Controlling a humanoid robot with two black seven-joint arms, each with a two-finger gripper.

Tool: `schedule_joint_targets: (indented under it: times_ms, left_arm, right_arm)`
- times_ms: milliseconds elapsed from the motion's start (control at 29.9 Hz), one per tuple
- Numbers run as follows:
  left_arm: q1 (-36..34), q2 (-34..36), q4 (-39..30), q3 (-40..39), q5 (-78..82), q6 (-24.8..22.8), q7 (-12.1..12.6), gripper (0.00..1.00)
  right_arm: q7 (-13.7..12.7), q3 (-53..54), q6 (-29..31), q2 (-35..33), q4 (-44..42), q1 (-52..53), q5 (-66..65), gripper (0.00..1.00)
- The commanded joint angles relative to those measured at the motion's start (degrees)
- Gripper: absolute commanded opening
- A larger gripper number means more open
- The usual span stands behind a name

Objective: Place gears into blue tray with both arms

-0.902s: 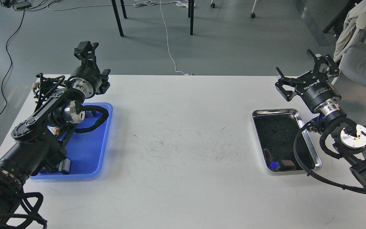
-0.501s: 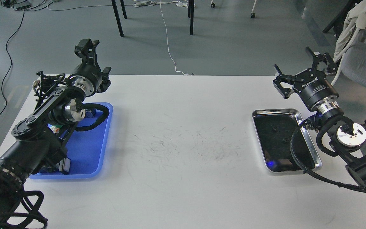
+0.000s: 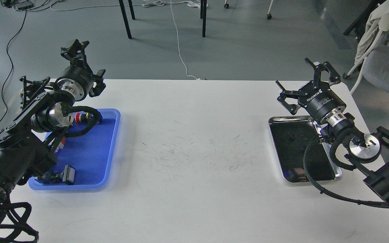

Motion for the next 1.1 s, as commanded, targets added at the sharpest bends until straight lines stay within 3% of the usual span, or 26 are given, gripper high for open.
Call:
schedule_joint_targets:
  times_ms: [0, 201, 401, 568, 769, 936, 1070]
  left_arm:
    - [0.4, -0.1, -0.1, 0.0, -0.1, -0.2, -0.6, 0.98]
    - [1.3, -0.3, -0.9, 0.2, -0.1, -0.2, -0.5, 0.98]
    - [3.5, 0.4, -1.1, 0.1, 0.0, -0.3, -1.3, 0.98]
    - [4.1, 1.4, -1.0, 0.1, -0.1, -1.3, -3.0, 0.98]
    - [4.1, 1.6, -1.0, 0.0, -0.1, -1.0, -3.2, 0.98]
    - [4.0, 1.3, -0.9, -0.6, -0.1, -1.0, -3.6, 0.98]
    - [3.6, 1.2, -0.9, -0.8, -0.1, -1.0, -4.0, 0.98]
  right_arm:
    - [0.1, -8.8, 0.0, -6.1, 2.2, 5.1, 0.0, 0.99]
    - [-0.2, -23.7, 0.0, -17.6, 6.2, 18.4, -0.7, 0.99]
    - [-0.5, -35.0, 0.0, -21.8, 7.8, 31.9, -3.5, 0.99]
    - [-4.1, -36.4, 0.0, -21.0, 4.7, 39.2, -8.6, 0.99]
    - [-4.6, -36.4, 0.0, -19.4, 4.8, 42.3, -25.6, 0.99]
    - [-11.2, -38.6, 0.0, -15.8, 9.0, 42.8, -46.6, 0.99]
    - [-12.2, -46.4, -2.0, -15.8, 12.8, 42.9, -52.4, 0.99]
